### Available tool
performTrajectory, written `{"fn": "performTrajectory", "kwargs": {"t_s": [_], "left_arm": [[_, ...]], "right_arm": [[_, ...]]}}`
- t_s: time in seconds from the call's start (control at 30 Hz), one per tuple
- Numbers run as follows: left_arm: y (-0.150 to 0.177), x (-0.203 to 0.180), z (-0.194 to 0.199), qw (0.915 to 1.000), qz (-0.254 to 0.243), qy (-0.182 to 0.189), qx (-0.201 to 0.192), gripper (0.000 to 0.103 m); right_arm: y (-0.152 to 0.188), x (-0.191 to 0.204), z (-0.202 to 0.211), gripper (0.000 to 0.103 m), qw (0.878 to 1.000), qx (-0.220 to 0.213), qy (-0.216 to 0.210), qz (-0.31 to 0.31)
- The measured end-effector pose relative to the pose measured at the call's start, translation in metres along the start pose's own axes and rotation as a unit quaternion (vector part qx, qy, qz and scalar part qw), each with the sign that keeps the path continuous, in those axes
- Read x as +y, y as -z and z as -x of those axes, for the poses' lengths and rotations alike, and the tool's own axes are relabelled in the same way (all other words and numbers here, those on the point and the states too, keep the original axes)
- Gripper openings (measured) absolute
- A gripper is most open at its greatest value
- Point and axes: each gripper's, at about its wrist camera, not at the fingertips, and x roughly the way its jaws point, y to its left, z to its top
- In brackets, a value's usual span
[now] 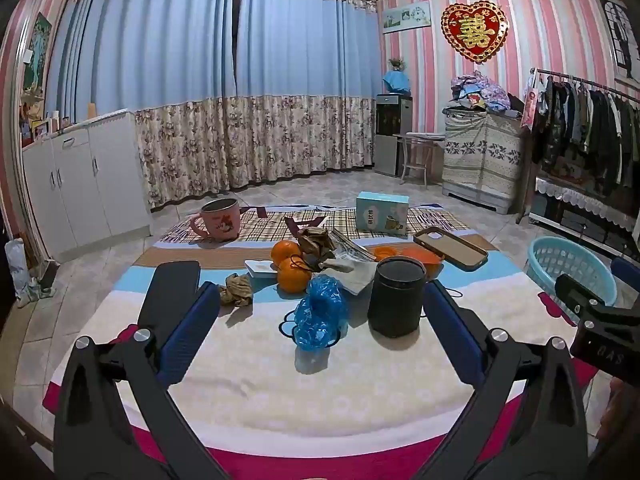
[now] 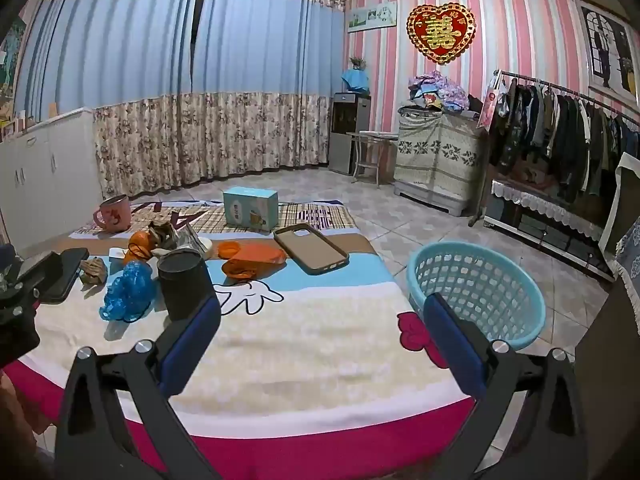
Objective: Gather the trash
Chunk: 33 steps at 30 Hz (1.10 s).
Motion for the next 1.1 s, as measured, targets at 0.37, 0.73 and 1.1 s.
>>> {"fn": "performTrajectory", "kwargs": {"t_s": [0.37, 0.73, 1.1], "left_arm": [[0.0, 0.0001, -0.0004, 1.0, 0.001, 0.001, 0.002, 0.098], [0.0, 0.0003, -0.0003, 1.0, 0.003, 0.002, 0.001, 0.098], [-0.0009, 0.0006, -0.0008, 1.0, 0.005, 0.001, 0.0, 0.098]], "right_arm": [[-0.004, -0.0026, 0.0046, 0.099, 1.0, -0.01, -0.004, -0.003], [-0.0054, -0.0021, 0.0074, 0.099, 1.0, -0.024, -0.006, -0.007], [-0.0056, -0.0021, 0.0075, 0.099, 1.0, -0.023, -0.005, -0.006]]}}
